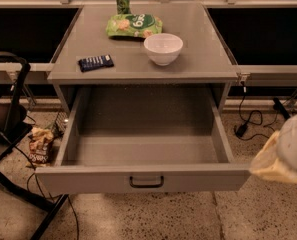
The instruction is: Close top drawer
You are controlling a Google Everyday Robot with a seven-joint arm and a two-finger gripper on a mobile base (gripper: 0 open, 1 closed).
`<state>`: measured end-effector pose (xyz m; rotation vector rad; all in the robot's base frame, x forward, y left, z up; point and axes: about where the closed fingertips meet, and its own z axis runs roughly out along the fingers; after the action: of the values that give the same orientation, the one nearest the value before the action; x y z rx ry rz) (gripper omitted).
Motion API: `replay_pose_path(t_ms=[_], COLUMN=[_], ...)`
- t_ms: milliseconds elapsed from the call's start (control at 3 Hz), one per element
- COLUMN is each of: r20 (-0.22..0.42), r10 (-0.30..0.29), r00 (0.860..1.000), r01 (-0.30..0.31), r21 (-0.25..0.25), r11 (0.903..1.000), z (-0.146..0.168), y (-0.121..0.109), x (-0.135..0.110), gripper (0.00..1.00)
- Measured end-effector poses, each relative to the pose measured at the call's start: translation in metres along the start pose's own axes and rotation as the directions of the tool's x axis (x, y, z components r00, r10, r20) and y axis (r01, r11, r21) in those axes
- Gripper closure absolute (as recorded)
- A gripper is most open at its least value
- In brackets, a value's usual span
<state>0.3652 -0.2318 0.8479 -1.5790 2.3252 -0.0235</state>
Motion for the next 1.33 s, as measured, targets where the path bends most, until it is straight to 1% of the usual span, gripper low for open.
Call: replay_pose_path(t_ms=[333,667,1000,1333], r20=[0.047,0.094,0.157,0.234], r10=[0.035,0.066,0.094,0.088], r00=[0.998,0.993,0.983,0.968], r01=[-0.031,-0.056,-0.077,-0.066], r21=[-0.068,-0.111,-0.112,-0.101], r11=[0.9972,0.9923,0.9907,0.9927], z=[0.081,0.152,0.206,0.246], y=[0.034,0.055,0.057,0.046], x=[0.025,0.040,0.039,0.020], gripper=[0.93,1.00,1.00,1.00])
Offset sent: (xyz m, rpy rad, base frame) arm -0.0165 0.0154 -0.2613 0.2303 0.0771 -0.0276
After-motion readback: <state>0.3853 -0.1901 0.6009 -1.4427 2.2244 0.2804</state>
